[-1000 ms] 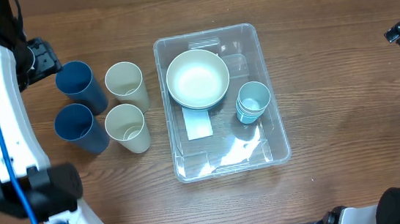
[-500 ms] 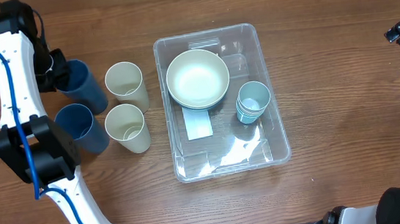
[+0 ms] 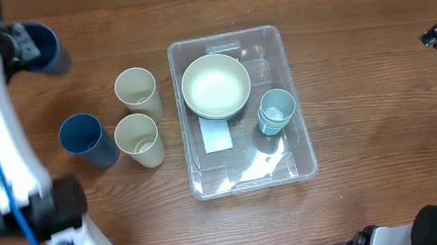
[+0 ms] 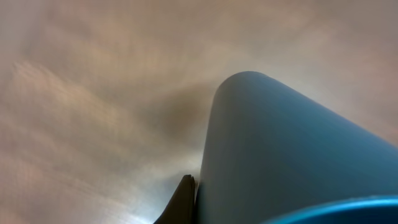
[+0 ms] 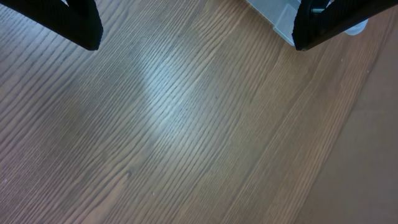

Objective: Pack container
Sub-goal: 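Grasp the back dark blue cup with the left gripper, then place the dark blue cup upright in the container's front right, then grasp the front dark blue cup with the left gripper, then carry the dark blue cup onto the other dark blue cup, then grasp the back cream paper cup with the left gripper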

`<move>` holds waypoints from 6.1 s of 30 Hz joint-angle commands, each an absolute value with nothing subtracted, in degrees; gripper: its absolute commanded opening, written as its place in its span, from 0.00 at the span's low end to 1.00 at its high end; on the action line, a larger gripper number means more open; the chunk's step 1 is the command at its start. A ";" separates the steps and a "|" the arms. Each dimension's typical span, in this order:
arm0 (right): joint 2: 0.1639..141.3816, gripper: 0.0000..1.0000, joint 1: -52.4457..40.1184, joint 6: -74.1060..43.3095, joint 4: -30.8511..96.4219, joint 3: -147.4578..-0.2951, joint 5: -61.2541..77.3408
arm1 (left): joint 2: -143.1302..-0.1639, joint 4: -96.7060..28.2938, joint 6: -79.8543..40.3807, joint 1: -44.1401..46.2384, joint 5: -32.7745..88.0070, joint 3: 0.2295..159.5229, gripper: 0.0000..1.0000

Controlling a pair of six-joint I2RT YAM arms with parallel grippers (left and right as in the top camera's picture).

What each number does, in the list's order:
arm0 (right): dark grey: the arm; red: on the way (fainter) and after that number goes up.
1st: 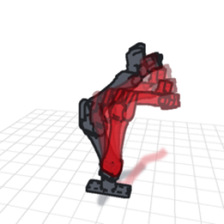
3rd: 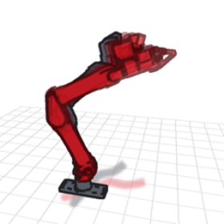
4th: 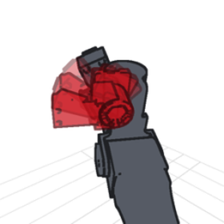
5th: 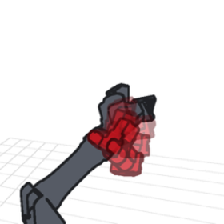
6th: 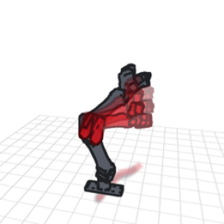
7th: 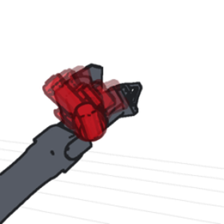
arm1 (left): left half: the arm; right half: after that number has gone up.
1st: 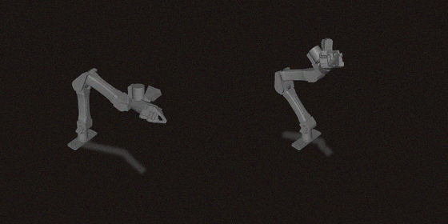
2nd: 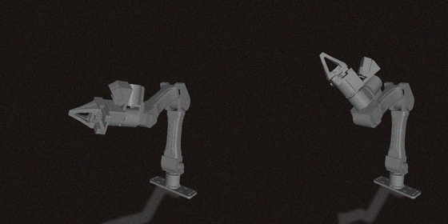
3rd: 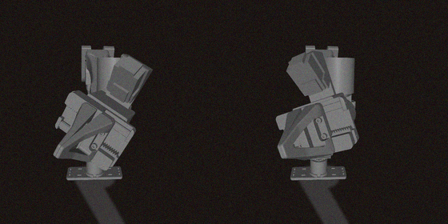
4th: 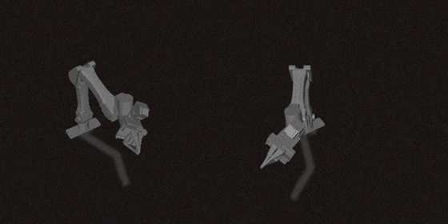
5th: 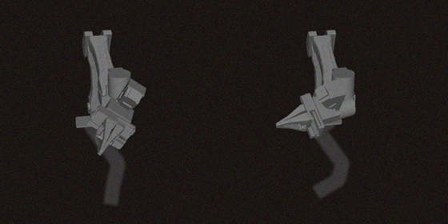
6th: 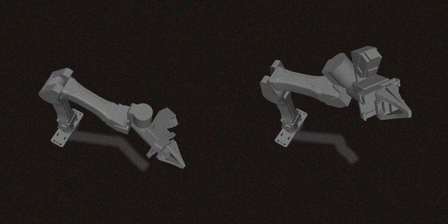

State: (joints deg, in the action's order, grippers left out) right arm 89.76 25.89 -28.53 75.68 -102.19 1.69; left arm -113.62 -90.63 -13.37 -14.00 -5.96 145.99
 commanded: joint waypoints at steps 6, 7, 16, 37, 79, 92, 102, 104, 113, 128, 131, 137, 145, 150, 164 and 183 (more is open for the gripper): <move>89.71 1.00 26.00 -28.77 75.37 -102.37 1.78 | -95.44 -96.79 -8.10 13.63 3.01 148.42 0.04; 89.71 1.00 26.00 -28.75 75.37 -102.37 1.78 | -95.55 -96.79 -8.12 16.82 3.03 147.41 0.04; 89.71 1.00 26.00 -28.77 75.37 -102.37 1.78 | -102.54 -94.15 -8.69 36.67 1.02 125.60 0.04; 89.71 1.00 26.00 -28.75 75.35 -102.37 1.78 | -122.02 -77.21 -9.69 47.40 0.10 115.37 0.09; 89.71 1.00 26.00 -28.77 75.35 -102.37 1.78 | -95.98 -63.37 -13.56 -21.08 4.10 74.24 0.04; 89.71 1.00 26.00 -28.77 75.37 -102.37 1.78 | -91.94 -90.21 -15.20 -20.34 0.43 116.68 0.04; 89.71 1.00 26.00 -28.77 75.37 -102.37 1.78 | -89.47 -95.24 -6.72 18.98 8.40 132.68 0.04; 89.71 1.00 26.00 -28.75 75.37 -102.37 1.78 | -91.74 -93.97 -5.17 29.43 6.81 132.46 0.04; 89.71 1.00 26.00 -28.77 75.35 -102.37 1.78 | -106.59 -92.16 -2.94 46.65 -0.64 132.46 0.04; 89.71 1.00 26.00 -28.75 75.35 -102.37 1.78 | -115.87 -90.06 -3.07 47.66 -2.98 132.70 0.25; 89.71 1.00 26.00 -28.75 75.37 -102.37 1.78 | -114.43 -92.12 -5.26 47.53 -3.07 134.56 0.40; 89.71 1.00 26.00 -28.75 75.35 -102.37 1.78 | -105.16 -96.82 -11.51 40.58 -15.29 139.72 0.57; 89.71 1.00 26.00 -28.75 75.37 -102.37 1.78 | -101.14 -96.79 -14.35 2.17 -1.85 137.23 0.68; 89.71 1.00 26.00 -28.75 75.35 -102.37 1.78 | -109.75 -92.97 -2.20 -5.26 10.02 132.20 0.71; 89.71 1.00 26.00 -28.75 75.37 -102.37 1.78 | -125.36 -93.12 2.92 -3.03 12.08 131.37 0.58; 89.71 1.00 26.00 -28.75 75.35 -102.37 1.78 | -123.94 -85.97 -6.85 -1.13 4.16 124.95 0.04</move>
